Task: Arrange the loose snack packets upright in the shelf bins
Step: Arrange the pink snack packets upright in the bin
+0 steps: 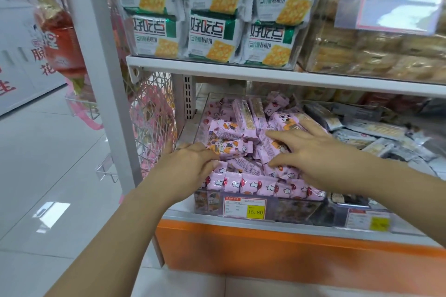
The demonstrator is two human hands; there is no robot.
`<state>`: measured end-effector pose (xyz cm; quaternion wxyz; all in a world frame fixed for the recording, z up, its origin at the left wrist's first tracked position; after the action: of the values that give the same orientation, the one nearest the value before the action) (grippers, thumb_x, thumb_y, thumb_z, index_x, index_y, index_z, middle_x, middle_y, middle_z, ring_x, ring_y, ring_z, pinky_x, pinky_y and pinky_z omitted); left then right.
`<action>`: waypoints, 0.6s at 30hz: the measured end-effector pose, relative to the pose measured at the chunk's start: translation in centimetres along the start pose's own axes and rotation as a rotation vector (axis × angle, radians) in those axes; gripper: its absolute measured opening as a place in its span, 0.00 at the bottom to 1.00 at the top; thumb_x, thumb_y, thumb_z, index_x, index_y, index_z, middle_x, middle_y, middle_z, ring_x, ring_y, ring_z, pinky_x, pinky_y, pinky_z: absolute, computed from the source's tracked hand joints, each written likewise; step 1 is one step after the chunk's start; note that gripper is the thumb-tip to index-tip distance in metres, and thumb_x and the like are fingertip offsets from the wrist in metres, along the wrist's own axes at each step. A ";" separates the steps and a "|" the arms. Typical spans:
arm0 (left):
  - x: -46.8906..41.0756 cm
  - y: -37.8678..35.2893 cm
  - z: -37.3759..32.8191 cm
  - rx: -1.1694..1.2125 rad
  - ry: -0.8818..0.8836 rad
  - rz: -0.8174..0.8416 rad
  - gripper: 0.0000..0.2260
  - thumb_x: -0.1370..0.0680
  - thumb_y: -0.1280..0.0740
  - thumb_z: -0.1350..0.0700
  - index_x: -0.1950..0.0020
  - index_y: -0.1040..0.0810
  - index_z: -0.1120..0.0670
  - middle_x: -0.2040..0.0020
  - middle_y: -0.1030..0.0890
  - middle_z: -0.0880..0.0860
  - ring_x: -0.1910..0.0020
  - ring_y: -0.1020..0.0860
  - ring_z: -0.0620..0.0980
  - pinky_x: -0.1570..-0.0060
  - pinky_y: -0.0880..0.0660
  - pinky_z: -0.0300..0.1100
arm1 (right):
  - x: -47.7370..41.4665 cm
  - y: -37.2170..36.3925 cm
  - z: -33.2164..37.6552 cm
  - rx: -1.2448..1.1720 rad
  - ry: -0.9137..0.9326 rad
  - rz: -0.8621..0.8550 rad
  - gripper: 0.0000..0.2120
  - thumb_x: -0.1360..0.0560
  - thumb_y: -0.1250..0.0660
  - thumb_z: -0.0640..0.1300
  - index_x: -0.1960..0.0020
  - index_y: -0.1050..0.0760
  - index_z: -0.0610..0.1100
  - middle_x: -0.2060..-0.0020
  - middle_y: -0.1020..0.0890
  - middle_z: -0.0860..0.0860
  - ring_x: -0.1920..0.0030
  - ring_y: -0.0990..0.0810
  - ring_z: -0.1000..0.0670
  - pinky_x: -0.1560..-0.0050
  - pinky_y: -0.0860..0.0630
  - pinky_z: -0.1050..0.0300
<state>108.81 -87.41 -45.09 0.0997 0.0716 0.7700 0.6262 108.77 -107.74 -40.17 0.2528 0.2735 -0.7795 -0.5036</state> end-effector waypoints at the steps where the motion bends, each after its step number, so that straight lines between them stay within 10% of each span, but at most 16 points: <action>1: 0.0 0.0 0.0 0.000 -0.004 -0.002 0.18 0.19 0.49 0.42 0.34 0.27 0.42 0.36 0.27 0.43 0.33 0.32 0.48 0.29 0.50 0.56 | -0.2 0.0 0.3 0.027 0.045 -0.042 0.31 0.29 0.34 0.33 0.32 0.31 0.58 0.23 0.50 0.46 0.24 0.46 0.46 0.28 0.63 0.40; 6: 0.0 -0.1 0.1 -0.006 -0.012 -0.009 0.18 0.18 0.49 0.42 0.33 0.28 0.42 0.36 0.27 0.43 0.33 0.32 0.48 0.30 0.49 0.54 | -0.6 0.0 0.0 0.090 0.164 -0.238 0.29 0.48 0.18 0.35 0.50 0.18 0.52 0.39 0.21 0.43 0.42 0.20 0.43 0.39 0.31 0.34; 13: -0.1 -0.2 0.1 -0.004 -0.010 -0.001 0.18 0.19 0.49 0.42 0.35 0.27 0.42 0.37 0.26 0.43 0.34 0.31 0.47 0.28 0.50 0.57 | 0.5 4.5 -1.1 -0.453 0.009 -0.622 0.17 0.29 0.29 0.42 0.40 0.22 0.45 0.49 0.19 0.51 0.47 0.25 0.53 0.44 0.30 0.63; 18: -0.1 -0.2 0.1 -0.031 -0.016 0.004 0.19 0.19 0.50 0.42 0.34 0.27 0.44 0.38 0.26 0.44 0.35 0.31 0.48 0.29 0.48 0.55 | -0.8 4.8 0.2 -0.916 -0.193 -0.659 0.13 0.28 0.30 0.47 0.44 0.27 0.52 0.59 0.22 0.55 0.65 0.22 0.57 0.61 0.26 0.65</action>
<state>108.92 -87.42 -45.34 0.1056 0.0763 0.7594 0.6375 108.38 -105.45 -35.92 0.1029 0.3173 -0.3751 -0.8649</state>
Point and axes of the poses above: each hand's wrist, its own x-axis away from the middle knuckle, its own y-axis out of the back of the hand, z = x × y, the point moved 6 cm from there along -x, towards the middle knuckle
